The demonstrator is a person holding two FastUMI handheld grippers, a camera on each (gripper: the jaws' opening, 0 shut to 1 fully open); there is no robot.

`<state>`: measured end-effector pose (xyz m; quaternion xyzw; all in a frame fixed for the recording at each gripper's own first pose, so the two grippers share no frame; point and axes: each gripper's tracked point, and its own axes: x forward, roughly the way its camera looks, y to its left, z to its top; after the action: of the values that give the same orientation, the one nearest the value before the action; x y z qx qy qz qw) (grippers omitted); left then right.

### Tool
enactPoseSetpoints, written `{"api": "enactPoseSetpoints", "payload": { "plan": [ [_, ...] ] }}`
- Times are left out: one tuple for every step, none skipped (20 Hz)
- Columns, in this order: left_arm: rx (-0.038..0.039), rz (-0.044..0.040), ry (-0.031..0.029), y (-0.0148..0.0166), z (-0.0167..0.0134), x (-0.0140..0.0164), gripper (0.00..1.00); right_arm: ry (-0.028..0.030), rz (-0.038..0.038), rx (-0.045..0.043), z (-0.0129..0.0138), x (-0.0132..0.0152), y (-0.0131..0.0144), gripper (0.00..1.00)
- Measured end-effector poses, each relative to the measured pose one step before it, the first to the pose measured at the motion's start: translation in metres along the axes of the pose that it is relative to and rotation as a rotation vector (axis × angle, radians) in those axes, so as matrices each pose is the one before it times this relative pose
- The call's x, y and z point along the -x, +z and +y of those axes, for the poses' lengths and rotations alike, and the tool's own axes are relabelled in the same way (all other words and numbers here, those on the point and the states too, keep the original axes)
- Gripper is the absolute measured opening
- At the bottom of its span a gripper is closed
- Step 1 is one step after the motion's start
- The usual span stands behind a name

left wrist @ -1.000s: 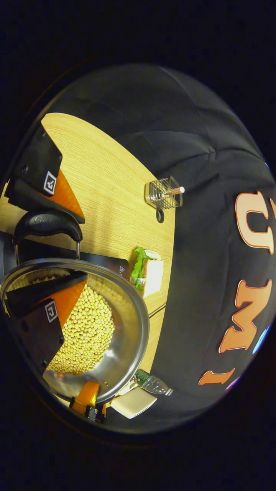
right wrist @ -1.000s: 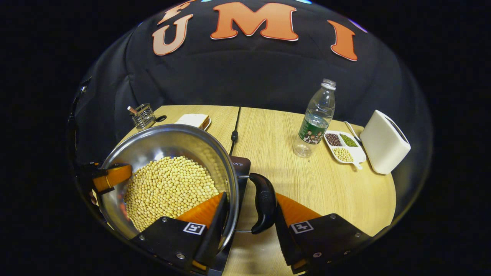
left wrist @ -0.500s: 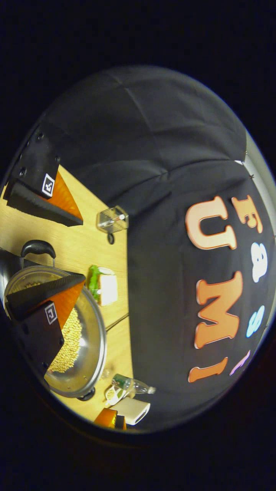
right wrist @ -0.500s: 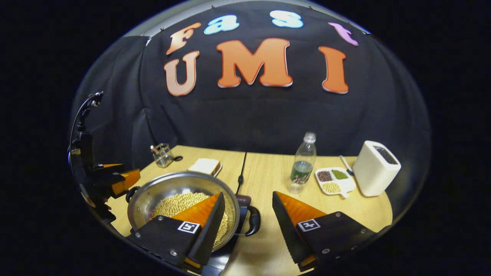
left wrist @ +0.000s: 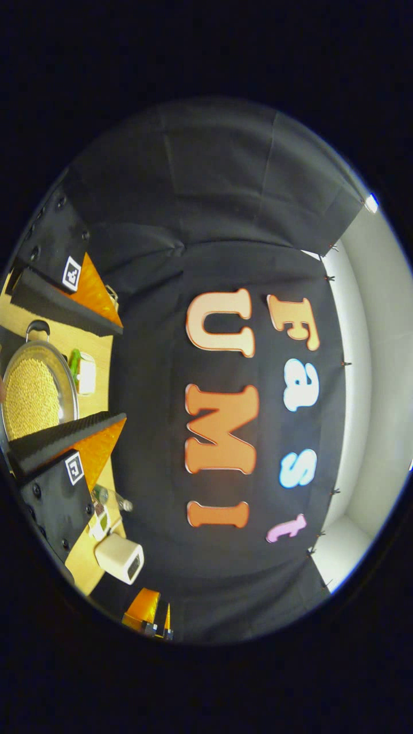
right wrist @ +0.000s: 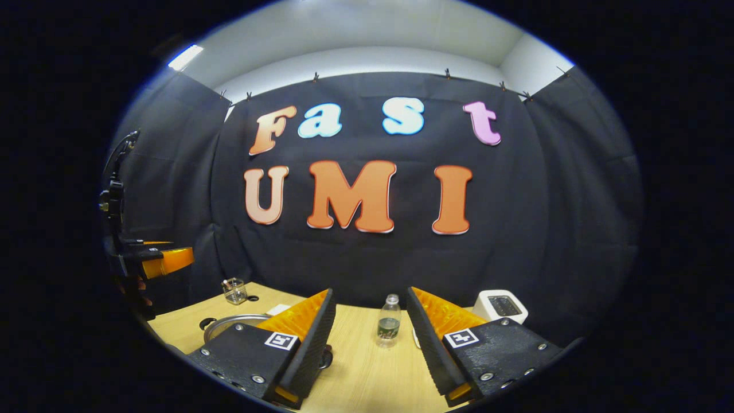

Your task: First push the handle of the pot to place it horizontally, then grasp the pot with both hands and set it on the induction cooktop.

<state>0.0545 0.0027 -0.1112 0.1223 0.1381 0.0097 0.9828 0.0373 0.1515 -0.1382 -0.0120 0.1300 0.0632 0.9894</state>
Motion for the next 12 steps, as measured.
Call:
{"api": "enactPoseSetpoints", "payload": {
  "plan": [
    [0.01133,-0.02971,-0.01345,0.01567,-0.00695,0.00671,0.92,-0.01042,-0.03306,0.00745,-0.01209,0.00816,0.01848,0.78],
    [0.00930,-0.02206,-0.01456,0.01353,-0.00429,0.00400,0.91,-0.00279,-0.02528,0.00682,-0.00863,0.00780,0.01555,0.84],
    [0.01021,-0.02064,-0.01183,0.01366,-0.00518,0.00517,0.91,0.00369,-0.01209,0.00711,-0.00611,0.00745,0.00833,0.83],
    [0.01269,-0.01917,-0.00870,0.01157,-0.00333,0.00317,0.91,0.00417,-0.02013,0.00770,-0.00512,0.00781,0.01074,0.79],
    [0.01142,-0.00929,-0.00134,0.00627,-0.00218,0.00450,0.91,0.00611,-0.02605,0.01015,-0.00505,0.00477,0.01279,0.75],
    [0.01031,-0.00998,0.00180,0.00774,-0.00119,0.00283,0.91,0.00085,-0.02289,0.00324,-0.00466,0.00508,0.01221,0.84],
    [0.00217,-0.00935,0.00590,0.00877,0.00020,0.00385,0.91,0.00059,-0.01481,-0.00092,-0.00469,0.00358,0.00884,0.81],
    [-0.00968,-0.01615,0.00973,0.00922,0.00147,0.00236,0.90,-0.00139,-0.01237,-0.00464,-0.00388,0.00360,0.00832,0.82],
    [-0.03075,-0.02096,0.01189,0.01044,0.00357,0.00189,0.91,0.00443,-0.01094,-0.00592,-0.00382,0.00270,0.00684,0.88],
    [-0.02061,-0.01671,0.02658,0.00698,0.00928,0.00292,0.92,0.00601,-0.01154,-0.00529,-0.00263,0.00328,0.00740,0.85],
    [-0.01078,-0.00655,0.01577,0.00266,0.00510,0.00343,0.94,0.00790,-0.01238,-0.00196,-0.00358,0.00277,0.00569,0.88],
    [0.00473,-0.00964,0.00995,0.00362,0.00253,0.00289,0.96,0.00367,-0.01284,0.00005,-0.00315,0.00182,0.00468,0.90]
  ]
}}
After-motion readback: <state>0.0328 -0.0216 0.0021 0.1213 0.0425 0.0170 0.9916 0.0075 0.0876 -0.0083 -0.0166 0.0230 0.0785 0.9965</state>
